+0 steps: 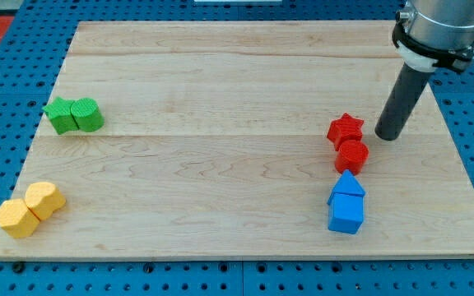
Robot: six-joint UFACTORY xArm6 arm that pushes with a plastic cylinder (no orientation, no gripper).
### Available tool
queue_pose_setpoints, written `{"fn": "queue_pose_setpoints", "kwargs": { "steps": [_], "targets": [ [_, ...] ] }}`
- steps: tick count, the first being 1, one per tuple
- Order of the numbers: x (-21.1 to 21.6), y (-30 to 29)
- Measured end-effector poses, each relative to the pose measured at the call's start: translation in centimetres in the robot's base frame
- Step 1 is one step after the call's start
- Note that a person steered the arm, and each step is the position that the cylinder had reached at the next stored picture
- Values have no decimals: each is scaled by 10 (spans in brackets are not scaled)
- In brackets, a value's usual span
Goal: Slide the arm to the top right of the yellow heart
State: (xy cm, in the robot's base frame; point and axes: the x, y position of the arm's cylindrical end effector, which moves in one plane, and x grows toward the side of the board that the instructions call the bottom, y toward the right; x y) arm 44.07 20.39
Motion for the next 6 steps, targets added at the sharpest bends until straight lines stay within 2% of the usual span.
{"fn": "queue_pose_setpoints", "kwargs": {
  "steps": [1, 2, 3, 4, 5, 6],
  "targets": [
    [3, 2],
    [-28, -4],
    [-88, -106],
    [-80, -235],
    [40, -248],
    [70, -343]
  ]
}}
